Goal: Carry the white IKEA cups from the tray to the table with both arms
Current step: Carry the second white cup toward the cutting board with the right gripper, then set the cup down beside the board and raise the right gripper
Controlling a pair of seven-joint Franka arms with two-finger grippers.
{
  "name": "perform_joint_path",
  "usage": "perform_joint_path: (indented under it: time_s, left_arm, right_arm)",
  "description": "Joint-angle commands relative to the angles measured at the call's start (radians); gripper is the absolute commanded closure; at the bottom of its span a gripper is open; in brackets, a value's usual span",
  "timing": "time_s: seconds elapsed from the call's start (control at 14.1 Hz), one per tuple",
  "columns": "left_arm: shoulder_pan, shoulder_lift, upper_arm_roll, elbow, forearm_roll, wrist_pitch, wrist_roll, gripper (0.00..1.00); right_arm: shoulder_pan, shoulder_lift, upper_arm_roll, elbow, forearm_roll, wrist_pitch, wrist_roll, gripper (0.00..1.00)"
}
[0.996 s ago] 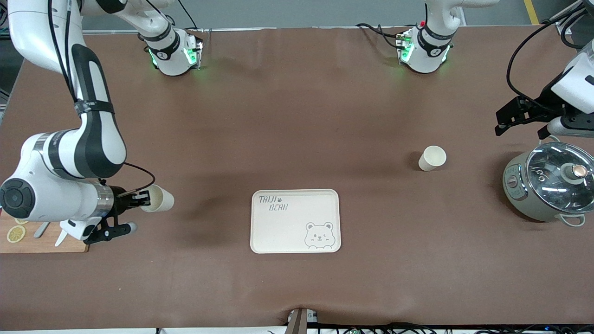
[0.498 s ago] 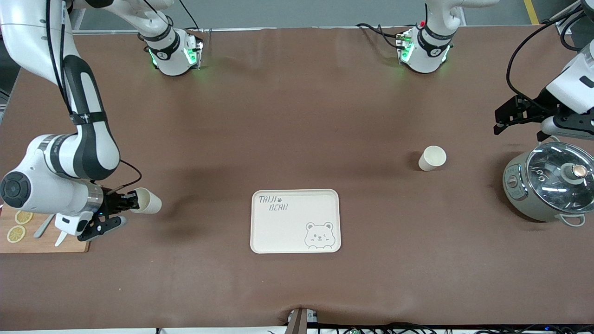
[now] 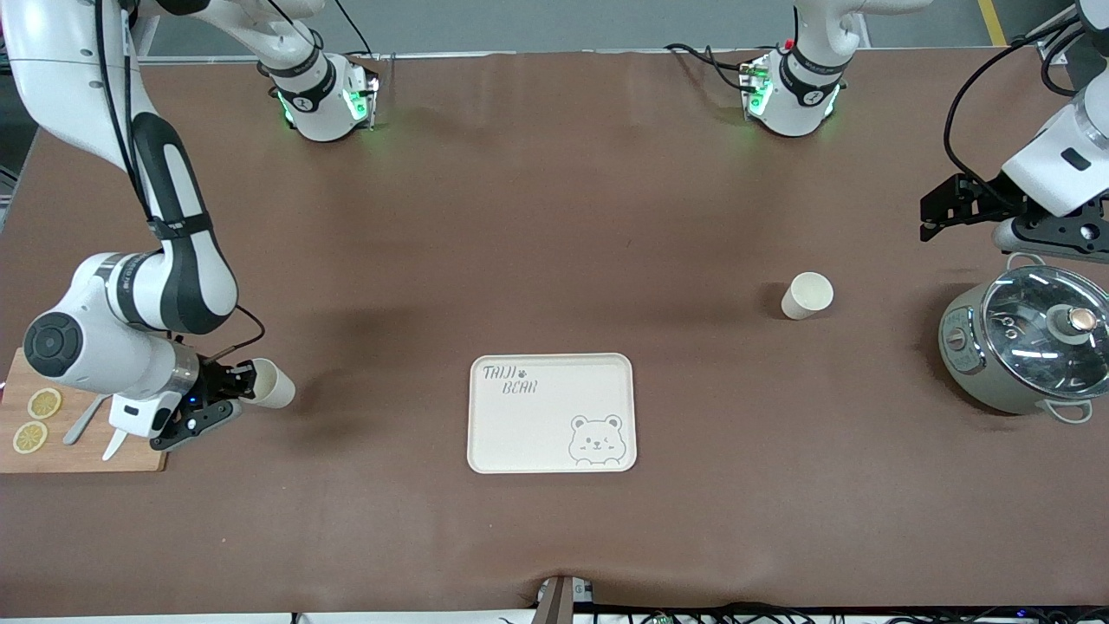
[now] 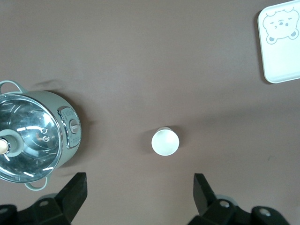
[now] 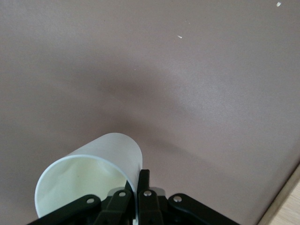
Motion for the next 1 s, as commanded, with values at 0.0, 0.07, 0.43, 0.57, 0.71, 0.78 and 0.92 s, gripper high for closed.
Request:
perform_joint_path:
  time_s: [0.0, 0.07, 0.43, 0.57, 0.71, 0.78, 0.92]
  left_arm:
    - [-0.004, -0.003, -0.003, 0.001, 0.021, -0.016, 0.005, 0.00]
    - [-0.006, -0.001, -0.003, 0.001, 0.019, -0.016, 0.000, 0.00]
    - [-0.001, 0.008, -0.003, 0.001, 0.016, -0.016, 0.002, 0.00]
    - [-0.003, 0.008, -0.003, 0.001, 0.016, -0.016, -0.004, 0.00]
    - [-0.003, 0.010, -0.003, 0.001, 0.016, -0.016, -0.003, 0.00]
    - [-0.003, 0.010, -0.003, 0.001, 0.016, -0.016, -0.003, 0.00]
    - [-0.004, 0.010, -0.003, 0.001, 0.016, -0.016, -0.007, 0.00]
  right_arm:
    - [-0.010, -0.036, 0.010, -0.055, -0.025, 0.034, -0.059, 1.00]
    - [-0.015, -0.036, 0.010, -0.060, -0.025, 0.044, -0.078, 1.00]
    - [-0.029, -0.036, 0.012, -0.155, -0.023, 0.181, -0.116, 1.00]
    - [-0.029, -0.035, 0.012, -0.159, -0.023, 0.183, -0.118, 1.00]
    - [-0.029, -0.035, 0.013, -0.185, -0.023, 0.205, -0.118, 1.00]
    - [-0.029, -0.035, 0.013, -0.202, -0.022, 0.219, -0.118, 1.00]
    - [-0.029, -0.035, 0.015, -0.212, -0.020, 0.222, -0.118, 1.00]
